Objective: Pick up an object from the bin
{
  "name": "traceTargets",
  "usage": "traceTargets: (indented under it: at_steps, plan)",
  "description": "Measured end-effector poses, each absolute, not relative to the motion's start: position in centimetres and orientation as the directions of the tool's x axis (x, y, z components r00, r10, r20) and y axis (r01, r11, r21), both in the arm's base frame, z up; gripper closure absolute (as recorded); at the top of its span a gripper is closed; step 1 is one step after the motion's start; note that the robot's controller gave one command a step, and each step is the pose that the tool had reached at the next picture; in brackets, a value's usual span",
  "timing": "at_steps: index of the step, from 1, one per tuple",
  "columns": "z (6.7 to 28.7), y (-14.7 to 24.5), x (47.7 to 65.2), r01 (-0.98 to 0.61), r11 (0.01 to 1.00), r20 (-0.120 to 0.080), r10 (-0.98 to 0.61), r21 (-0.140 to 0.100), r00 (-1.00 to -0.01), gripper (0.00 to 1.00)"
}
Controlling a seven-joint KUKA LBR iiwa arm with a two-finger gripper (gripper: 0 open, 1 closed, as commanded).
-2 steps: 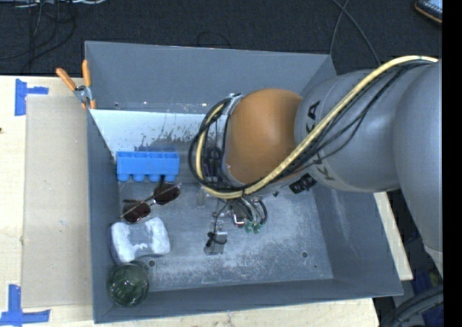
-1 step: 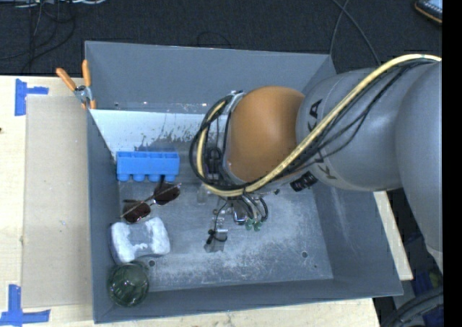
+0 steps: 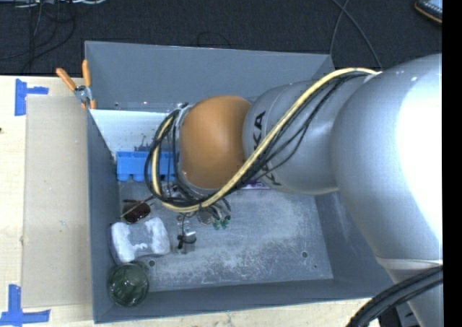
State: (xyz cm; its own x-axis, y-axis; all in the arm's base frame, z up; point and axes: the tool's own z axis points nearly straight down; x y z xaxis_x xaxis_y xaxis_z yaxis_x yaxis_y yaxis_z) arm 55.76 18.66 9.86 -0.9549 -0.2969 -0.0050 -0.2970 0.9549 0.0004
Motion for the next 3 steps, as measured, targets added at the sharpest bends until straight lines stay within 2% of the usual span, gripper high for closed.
traceTargets:
  at_steps: [1,2,3]
  plan:
    - [11.7,20.7,59.7,-0.286,0.958,0.005,-0.286,0.001,-0.958,0.00]
    - [10.8,23.3,56.1,-0.603,0.798,0.004,-0.603,0.004,-0.798,0.00]
    - [6.8,24.3,57.8,-0.646,0.763,-0.009,-0.646,-0.003,-0.763,0.00]
